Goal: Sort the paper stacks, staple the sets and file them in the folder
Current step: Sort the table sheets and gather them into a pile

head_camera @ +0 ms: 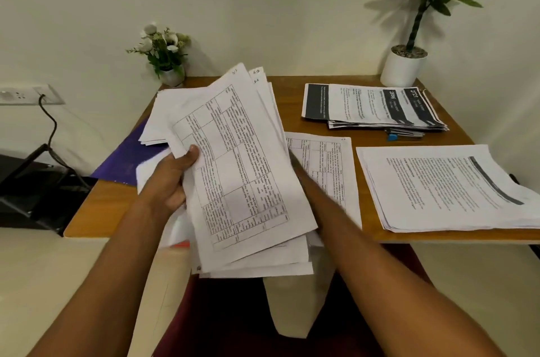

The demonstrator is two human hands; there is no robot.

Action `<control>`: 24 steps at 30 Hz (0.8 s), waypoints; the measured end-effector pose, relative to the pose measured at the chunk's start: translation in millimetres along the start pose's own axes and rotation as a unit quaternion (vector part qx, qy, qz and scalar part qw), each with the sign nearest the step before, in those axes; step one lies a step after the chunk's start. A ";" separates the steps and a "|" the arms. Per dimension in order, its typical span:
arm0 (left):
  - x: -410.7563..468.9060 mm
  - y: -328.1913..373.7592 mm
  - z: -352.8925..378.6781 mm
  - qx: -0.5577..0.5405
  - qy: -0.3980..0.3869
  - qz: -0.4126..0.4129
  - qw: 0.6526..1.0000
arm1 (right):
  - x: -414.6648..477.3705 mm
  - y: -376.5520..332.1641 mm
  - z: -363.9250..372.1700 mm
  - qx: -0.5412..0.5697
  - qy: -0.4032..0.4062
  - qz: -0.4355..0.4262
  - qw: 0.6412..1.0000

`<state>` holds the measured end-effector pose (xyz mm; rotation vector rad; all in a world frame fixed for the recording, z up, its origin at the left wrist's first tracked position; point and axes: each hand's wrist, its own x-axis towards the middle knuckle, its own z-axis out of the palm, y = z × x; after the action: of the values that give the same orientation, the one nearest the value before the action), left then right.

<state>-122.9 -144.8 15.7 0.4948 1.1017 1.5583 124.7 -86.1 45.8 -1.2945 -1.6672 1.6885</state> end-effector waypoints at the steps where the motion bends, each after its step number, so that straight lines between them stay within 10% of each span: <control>1: 0.4 2.8 -0.2 0.024 0.006 0.013 1.000 | 8.5 -9.3 -7.1 -0.006 0.017 -0.002 1.000; 14: 6.3 -5.3 29.3 0.343 0.018 0.059 0.937 | 34.6 8.6 -104.8 -0.171 -0.047 0.055 0.983; 18: 7.3 -11.0 37.4 0.373 -0.019 0.020 0.927 | 37.5 12.8 -112.6 -0.057 -0.110 0.073 0.990; 24: 11.1 -27.0 41.7 0.354 0.016 0.001 0.935 | 41.7 27.5 -95.4 0.216 0.121 0.033 0.968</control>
<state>-78.9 -119.8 10.1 0.9492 1.6859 1.1341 192.7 -5.9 22.6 -1.2840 -1.0532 1.7275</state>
